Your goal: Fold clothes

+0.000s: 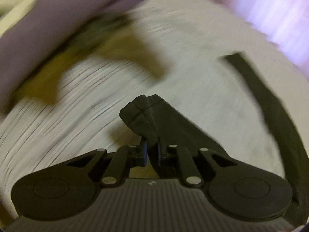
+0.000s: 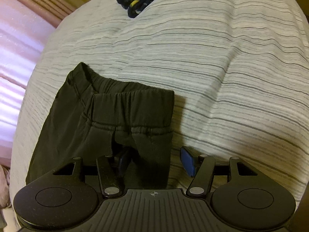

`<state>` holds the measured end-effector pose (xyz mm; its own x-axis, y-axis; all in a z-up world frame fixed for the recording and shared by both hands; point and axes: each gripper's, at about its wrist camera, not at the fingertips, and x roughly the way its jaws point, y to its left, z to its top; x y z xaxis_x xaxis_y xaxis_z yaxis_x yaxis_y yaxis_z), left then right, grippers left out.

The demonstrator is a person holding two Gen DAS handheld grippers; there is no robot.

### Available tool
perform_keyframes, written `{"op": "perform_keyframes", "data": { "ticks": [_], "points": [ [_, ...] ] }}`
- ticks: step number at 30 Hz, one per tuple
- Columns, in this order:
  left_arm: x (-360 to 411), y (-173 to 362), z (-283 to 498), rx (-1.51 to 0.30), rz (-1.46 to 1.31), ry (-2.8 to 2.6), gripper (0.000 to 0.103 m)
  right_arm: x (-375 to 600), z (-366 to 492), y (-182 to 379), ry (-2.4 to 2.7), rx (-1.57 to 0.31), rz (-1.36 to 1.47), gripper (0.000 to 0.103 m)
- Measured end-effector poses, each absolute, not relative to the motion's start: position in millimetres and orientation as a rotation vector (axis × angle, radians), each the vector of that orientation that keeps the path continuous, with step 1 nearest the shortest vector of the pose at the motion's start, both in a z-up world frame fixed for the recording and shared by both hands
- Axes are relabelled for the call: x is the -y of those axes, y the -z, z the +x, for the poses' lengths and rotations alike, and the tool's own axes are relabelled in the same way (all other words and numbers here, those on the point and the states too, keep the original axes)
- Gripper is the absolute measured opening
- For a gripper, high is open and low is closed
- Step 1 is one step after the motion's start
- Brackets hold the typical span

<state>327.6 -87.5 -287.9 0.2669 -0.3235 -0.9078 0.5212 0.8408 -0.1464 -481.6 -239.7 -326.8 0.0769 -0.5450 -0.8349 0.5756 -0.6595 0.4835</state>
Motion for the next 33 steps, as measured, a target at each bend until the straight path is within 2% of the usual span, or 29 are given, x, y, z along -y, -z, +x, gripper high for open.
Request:
{"op": "perform_keyframes", "data": {
  "ticks": [2, 3, 5, 9, 10, 12, 13, 14, 15, 17, 21, 27, 30, 32, 33],
  "points": [
    [50, 316, 330, -1.284, 0.104, 0.464, 0.013, 238, -481, 331, 1.681, -0.018, 1.53, 0.06],
    [38, 330, 328, -1.32, 0.052, 0.422, 0.018, 236, -482, 332, 1.673, -0.006, 1.529, 0.06],
    [26, 353, 320, -1.347, -0.049, 0.362, 0.021, 234, -483, 333, 1.657, 0.014, 1.518, 0.06],
    [26, 367, 305, -1.275, -0.08, 0.37, 0.034, 234, -493, 328, 1.618, 0.022, 1.465, 0.06],
    [29, 368, 304, -1.258, -0.075, 0.376, 0.034, 234, -497, 327, 1.615, 0.034, 1.449, 0.06],
    [34, 370, 306, -1.24, -0.066, 0.382, 0.03, 238, -506, 329, 1.605, 0.065, 1.439, 0.06],
    [38, 370, 306, -1.228, -0.047, 0.391, 0.024, 241, -509, 333, 1.591, 0.068, 1.439, 0.06],
    [45, 367, 307, -1.21, -0.012, 0.405, 0.013, 245, -512, 338, 1.575, 0.068, 1.441, 0.059],
    [49, 364, 306, -1.192, 0.022, 0.418, 0.01, 249, -514, 342, 1.56, 0.068, 1.442, 0.059],
    [51, 355, 300, -1.156, 0.085, 0.443, 0.008, 255, -518, 340, 1.552, 0.025, 1.431, 0.021],
    [49, 332, 288, -1.105, 0.155, 0.494, 0.007, 258, -531, 306, 1.489, -0.021, 1.333, 0.019],
    [22, 299, 243, -1.149, 0.214, 0.563, 0.008, 249, -571, 260, 1.523, -0.068, 1.242, 0.017],
    [15, 311, 221, -1.155, 0.273, 0.608, 0.009, 244, -591, 237, 1.542, -0.091, 1.198, 0.017],
    [20, 331, 203, -1.129, 0.392, 0.585, 0.01, 242, -600, 257, 1.572, -0.181, 1.245, 0.019],
    [24, 338, 195, -1.101, 0.45, 0.569, 0.01, 242, -601, 265, 1.583, -0.205, 1.262, 0.023]
  ]
}}
